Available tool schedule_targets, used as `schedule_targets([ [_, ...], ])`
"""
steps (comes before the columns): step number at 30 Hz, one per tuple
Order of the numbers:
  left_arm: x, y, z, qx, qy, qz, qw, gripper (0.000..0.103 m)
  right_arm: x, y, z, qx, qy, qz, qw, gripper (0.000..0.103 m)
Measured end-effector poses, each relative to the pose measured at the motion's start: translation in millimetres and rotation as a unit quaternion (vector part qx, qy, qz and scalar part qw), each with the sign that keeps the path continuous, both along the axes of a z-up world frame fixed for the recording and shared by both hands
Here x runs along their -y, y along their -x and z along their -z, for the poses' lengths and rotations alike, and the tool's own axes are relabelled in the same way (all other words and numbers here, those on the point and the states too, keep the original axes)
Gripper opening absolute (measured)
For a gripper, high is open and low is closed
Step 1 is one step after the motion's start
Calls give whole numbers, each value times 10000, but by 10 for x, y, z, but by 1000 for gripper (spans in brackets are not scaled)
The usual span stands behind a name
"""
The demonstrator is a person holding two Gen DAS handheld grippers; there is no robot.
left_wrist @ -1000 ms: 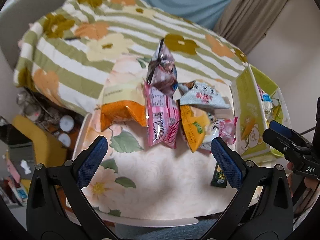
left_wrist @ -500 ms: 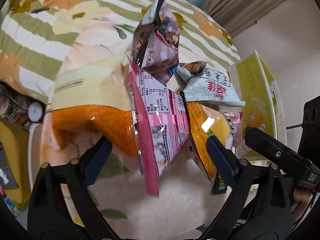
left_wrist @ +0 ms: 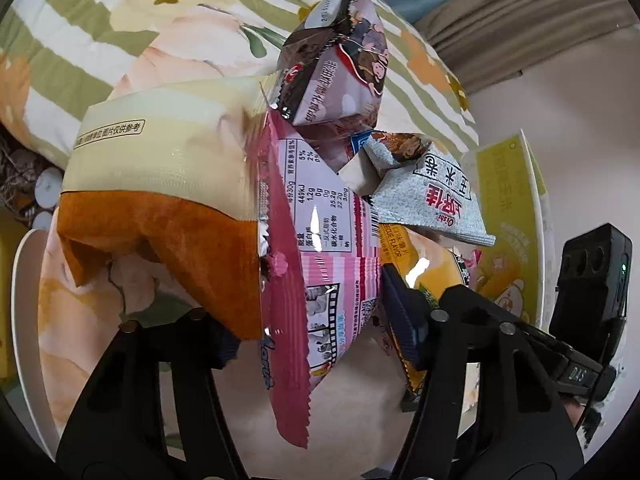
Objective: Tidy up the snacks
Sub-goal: 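Grasp the pink snack bag with the left tool while the right tool grasps a gold bag, then carry both bags into the yellow-green box and open both tools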
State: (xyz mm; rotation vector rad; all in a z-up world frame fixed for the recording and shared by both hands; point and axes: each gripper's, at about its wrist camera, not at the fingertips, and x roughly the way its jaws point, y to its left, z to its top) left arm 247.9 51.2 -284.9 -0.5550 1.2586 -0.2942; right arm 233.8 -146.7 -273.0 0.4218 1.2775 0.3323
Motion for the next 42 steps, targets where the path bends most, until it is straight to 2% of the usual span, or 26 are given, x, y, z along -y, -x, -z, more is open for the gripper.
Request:
schedule_targets([
  [7, 50, 130, -54, -16, -151, -88, 9998, 55, -13, -67, 55, -56, -1, -248, 9997, 99],
  [18, 110, 479, -158, -6, -760, 108, 9970, 55, -228, -64, 183, -51, 442, -956, 9944, 99],
  [22, 92, 640, -189, -3, -935, 170, 9955, 55, -258, -83, 223, -44, 426, -1145, 9925, 99],
  [26, 67, 763, -188, -33, -963, 160, 9952, 55, -368, -138, 343, -192, 591, -1414, 9880, 99],
  [29, 61, 808, -185, -64, -981, 140, 9951, 55, -480, -106, 392, -86, 777, -1624, 9836, 99],
  [31, 61, 827, -198, -62, -1002, 135, 9949, 55, -520, -74, 387, 9, 884, -1695, 9816, 94],
  [32, 62, 833, -198, -53, -1013, 143, 9947, 55, -526, -61, 370, 73, 882, -1704, 9814, 87],
  [35, 71, 874, -218, -23, -1041, 178, 9944, 55, -492, -4, 326, 175, 876, -1621, 9827, 78],
  [42, 57, 878, -370, 92, -1003, 326, 9944, 55, -340, 135, 144, 255, 756, -1451, 9862, 76],
])
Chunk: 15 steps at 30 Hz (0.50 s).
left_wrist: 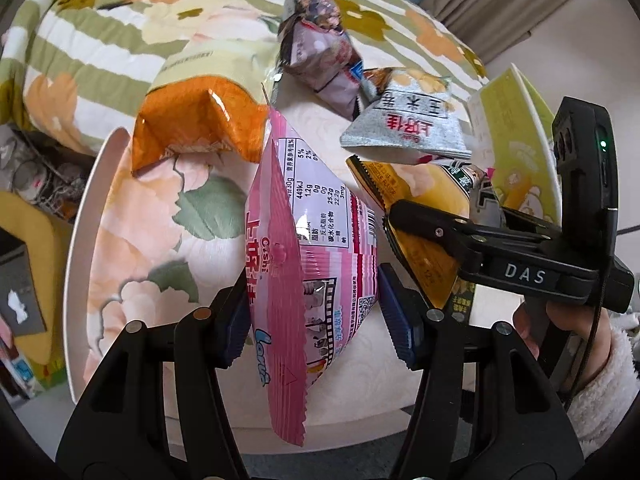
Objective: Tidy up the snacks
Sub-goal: 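Carry both bags into the yellow-green box and open both tools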
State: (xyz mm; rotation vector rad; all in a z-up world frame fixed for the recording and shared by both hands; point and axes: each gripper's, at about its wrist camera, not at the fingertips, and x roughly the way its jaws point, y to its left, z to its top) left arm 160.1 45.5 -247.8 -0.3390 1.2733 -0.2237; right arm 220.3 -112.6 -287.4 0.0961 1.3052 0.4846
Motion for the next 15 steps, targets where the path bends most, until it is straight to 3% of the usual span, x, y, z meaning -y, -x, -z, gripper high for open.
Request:
schedule_targets([
  [8, 82, 0, -267, 267, 160, 425, 9986, 55, 142, 149, -429, 371, -162, 349, 9986, 76],
  [15, 316, -120, -606, 678, 327, 996, 9922, 54, 344, 281, -902, 892, -157, 880, 9920, 76],
])
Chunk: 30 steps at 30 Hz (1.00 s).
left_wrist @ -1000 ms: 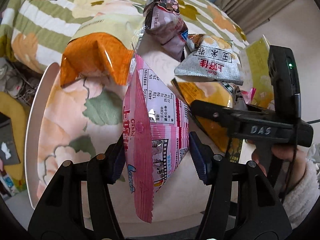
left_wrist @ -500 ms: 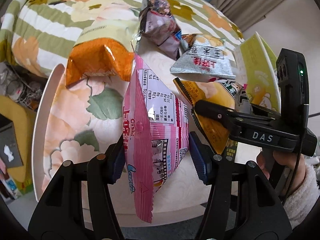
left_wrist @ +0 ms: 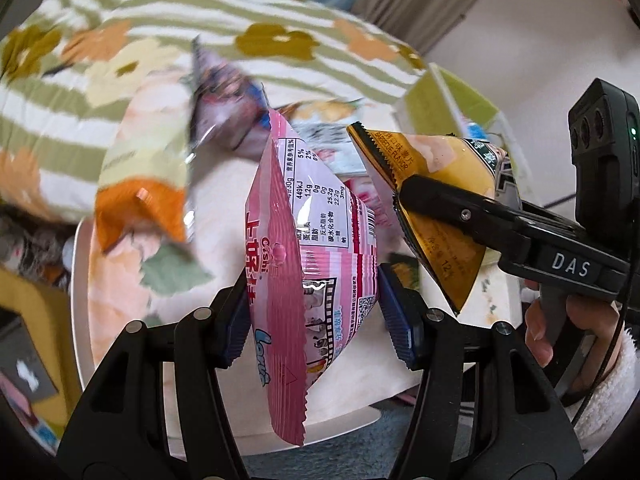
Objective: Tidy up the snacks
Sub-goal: 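Carry both bags into the yellow-green box and open both tools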
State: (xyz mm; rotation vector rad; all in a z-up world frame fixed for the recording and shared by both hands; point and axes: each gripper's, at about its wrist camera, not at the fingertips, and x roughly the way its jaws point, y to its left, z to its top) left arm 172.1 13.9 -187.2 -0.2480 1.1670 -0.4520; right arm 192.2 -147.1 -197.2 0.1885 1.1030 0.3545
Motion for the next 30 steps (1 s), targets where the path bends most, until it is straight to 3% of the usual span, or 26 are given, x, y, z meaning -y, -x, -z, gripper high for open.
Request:
schedule_targets([
  [8, 435, -174, -513, 605, 194, 472, 9969, 55, 552, 168, -511, 498, 14, 749, 9959, 76],
  [16, 1317, -367, -888, 983, 461, 775, 9911, 55, 1466, 257, -837, 846, 64, 1395, 9866, 76],
  [24, 2340, -676, -886, 877, 600, 991, 9894, 55, 2323, 318, -804, 711, 20, 1784, 9814, 76],
  [30, 2886, -891, -698, 722, 656, 900, 9911, 55, 2766, 302, -691, 623, -16, 1792, 9818, 76],
])
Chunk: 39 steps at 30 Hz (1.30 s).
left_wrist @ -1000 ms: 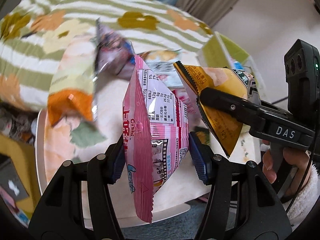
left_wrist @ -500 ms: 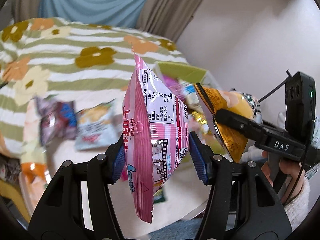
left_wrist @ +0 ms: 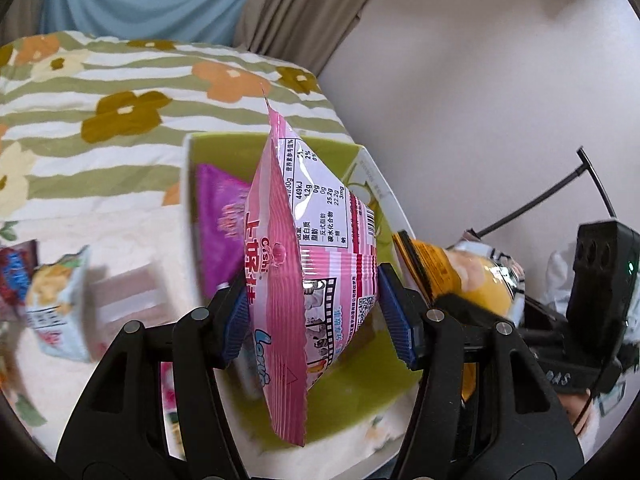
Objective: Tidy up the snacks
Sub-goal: 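Carry both bags into the yellow-green box and open both tools, then withdraw both tools from the box back toward the snacks on the bed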
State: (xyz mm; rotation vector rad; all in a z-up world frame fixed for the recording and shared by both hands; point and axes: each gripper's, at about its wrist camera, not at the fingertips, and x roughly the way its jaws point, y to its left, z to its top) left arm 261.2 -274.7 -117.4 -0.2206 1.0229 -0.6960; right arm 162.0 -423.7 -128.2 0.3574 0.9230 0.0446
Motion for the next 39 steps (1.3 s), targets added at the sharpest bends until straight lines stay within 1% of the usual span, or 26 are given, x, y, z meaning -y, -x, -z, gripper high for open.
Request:
schedule_targets([
  [1, 50, -17, 29, -41, 50, -24, 10000, 55, 53, -7, 18, -1, 1, -13, 10000, 76],
  [2, 101, -42, 61, -94, 97, -69, 9999, 59, 124, -4, 37, 1, 11, -17, 10000, 76],
  [3, 150, -67, 97, -157, 127, -121, 9997, 69, 161, -4, 48, -4, 8, -22, 10000, 76],
  [4, 200, -78, 124, -190, 76, -228, 9995, 78, 218, -3, 59, -8, -10, -34, 10000, 76],
  [5, 216, -73, 131, -165, 24, -322, 9993, 96, 274, 3, 64, -6, -26, -57, 10000, 76],
  [6, 224, -56, 125, -84, -25, -448, 9990, 102, 318, 11, 69, -1, -29, -88, 10000, 76],
  [8, 211, -11, 108, 51, -111, -621, 9980, 102, 358, 15, 71, 4, -6, -174, 9998, 76],
  [10, 169, 25, 118, 66, -216, -777, 9967, 102, 391, 18, 77, 20, -6, -290, 9996, 76],
  [13, 52, 83, 144, 46, -260, -1016, 9945, 102, 410, 12, 117, 22, -51, -446, 9990, 76],
  [17, -104, 291, 120, 103, -506, -1317, 9899, 102, 387, 15, 160, 29, -142, -664, 9977, 76],
  [21, -276, 441, 110, 115, -604, -1570, 9857, 102, 313, -34, 195, 10, -275, -888, 9957, 78],
  [27, -481, 612, 149, 24, -701, -1877, 9797, 102, 114, -95, 286, 5, -437, -1133, 9926, 78],
  [30, -525, 712, 131, 69, -810, -1967, 9771, 102, 44, -98, 345, -20, -409, -1220, 9917, 78],
  [32, -535, 762, 123, 88, -854, -2005, 9759, 102, 8, -90, 376, 23, -277, -1184, 9926, 81],
  [34, -545, 826, 124, 91, -917, -2027, 9749, 102, -8, -74, 422, 41, -101, -1109, 9938, 88],
  [36, -556, 896, 143, 73, -1009, -2041, 9737, 102, 20, -36, 463, 29, -36, -965, 9953, 100],
  [39, -590, 989, 209, -45, -1044, -2062, 9729, 102, 107, 34, 514, 41, -205, -890, 9958, 101],
])
